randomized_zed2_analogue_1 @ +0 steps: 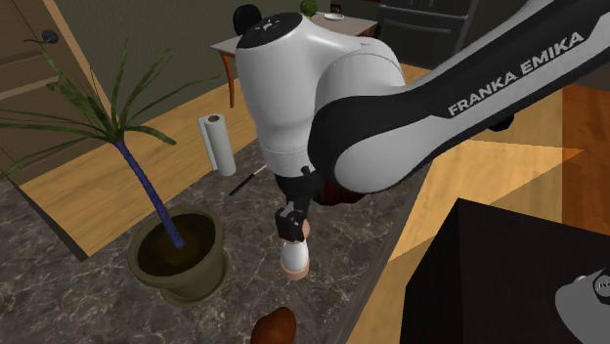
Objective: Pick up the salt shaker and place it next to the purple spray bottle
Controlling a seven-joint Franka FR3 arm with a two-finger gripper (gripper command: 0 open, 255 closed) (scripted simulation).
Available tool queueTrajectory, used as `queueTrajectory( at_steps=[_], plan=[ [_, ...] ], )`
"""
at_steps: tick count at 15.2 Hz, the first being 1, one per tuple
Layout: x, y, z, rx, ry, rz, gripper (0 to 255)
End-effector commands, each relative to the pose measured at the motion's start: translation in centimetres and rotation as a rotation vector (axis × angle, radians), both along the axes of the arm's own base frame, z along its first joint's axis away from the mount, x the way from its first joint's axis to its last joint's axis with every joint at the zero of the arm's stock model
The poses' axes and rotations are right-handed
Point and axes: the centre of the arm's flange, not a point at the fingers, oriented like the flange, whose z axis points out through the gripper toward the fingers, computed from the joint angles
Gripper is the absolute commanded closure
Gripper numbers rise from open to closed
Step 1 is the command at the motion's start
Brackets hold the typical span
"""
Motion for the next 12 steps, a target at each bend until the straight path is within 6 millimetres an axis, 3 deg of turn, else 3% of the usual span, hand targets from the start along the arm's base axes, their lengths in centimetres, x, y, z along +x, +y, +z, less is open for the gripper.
queueTrajectory(
  at_steps=[1, 9, 12],
  plan=[
    [2.2, 0.1, -1.9, -0.007, 0.005, -0.007, 0],
    [2.2, -0.4, -6.2, -0.008, 0.006, -0.008, 0],
    [2.2, -0.4, -6.2, -0.008, 0.006, -0.008, 0]
  ],
)
